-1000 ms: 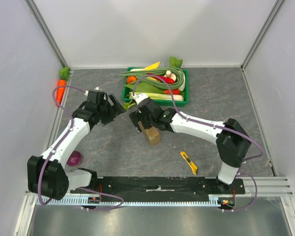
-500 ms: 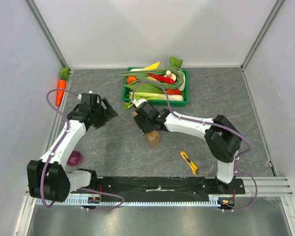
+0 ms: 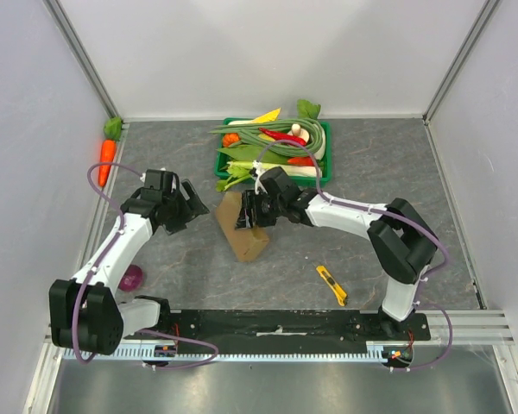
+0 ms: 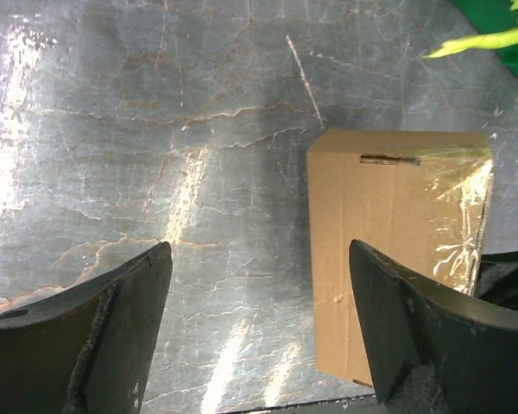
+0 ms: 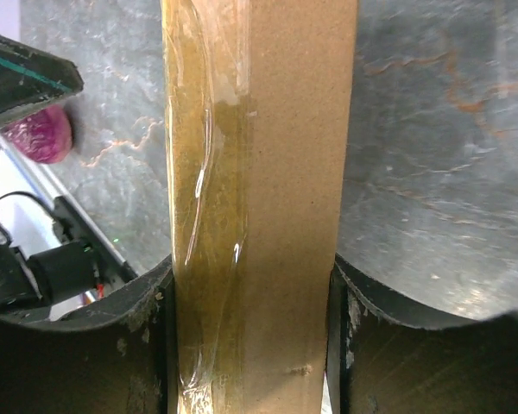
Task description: Unpack the express box
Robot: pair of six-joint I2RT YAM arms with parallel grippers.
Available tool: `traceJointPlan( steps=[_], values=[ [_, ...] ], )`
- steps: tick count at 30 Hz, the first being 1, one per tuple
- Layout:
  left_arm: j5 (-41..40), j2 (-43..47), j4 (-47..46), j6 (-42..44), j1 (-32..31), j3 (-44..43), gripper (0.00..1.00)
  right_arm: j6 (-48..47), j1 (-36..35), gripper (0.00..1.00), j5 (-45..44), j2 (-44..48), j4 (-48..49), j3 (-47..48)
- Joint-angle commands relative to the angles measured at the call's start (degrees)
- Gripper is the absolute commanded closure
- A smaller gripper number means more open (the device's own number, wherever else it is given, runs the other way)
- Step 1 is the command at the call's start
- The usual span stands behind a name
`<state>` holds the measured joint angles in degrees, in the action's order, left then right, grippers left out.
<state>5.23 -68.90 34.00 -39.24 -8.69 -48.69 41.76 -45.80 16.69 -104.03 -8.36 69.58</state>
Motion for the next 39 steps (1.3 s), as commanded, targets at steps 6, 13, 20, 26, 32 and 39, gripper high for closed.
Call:
traceJointPlan(
  steps=[6,13,20,26,32,39],
  values=[
    [0.5,4.1,-0.9,2.6,0.2,3.2,0.01,7.7,-0.3,0.26,7.1,-2.4,12.0,-5.7],
    [1.2,4.7,-1.1,4.0,0.3,3.2,0.01,2.2,1.1,0.05,-1.3,2.1,3.3,-7.7],
    [5.1,4.3,-2.2,6.0,0.2,3.3,0.04,-5.7,1.2,0.02,-18.2,11.6,-13.5,-6.0],
    [11.5,4.3,-4.5,7.3,0.2,4.0,0.06,-8.8,1.2,0.06,-30.7,19.2,-26.3,-6.4],
    [19.6,6.4,-8.8,8.0,0.0,5.8,0.08,-7.0,1.2,0.11,-33.6,26.9,-35.0,-16.3],
    [22.0,6.9,-11.0,8.0,-0.3,6.3,0.09,-2.5,1.2,0.12,-30.7,33.5,-38.2,-24.0]
  ],
)
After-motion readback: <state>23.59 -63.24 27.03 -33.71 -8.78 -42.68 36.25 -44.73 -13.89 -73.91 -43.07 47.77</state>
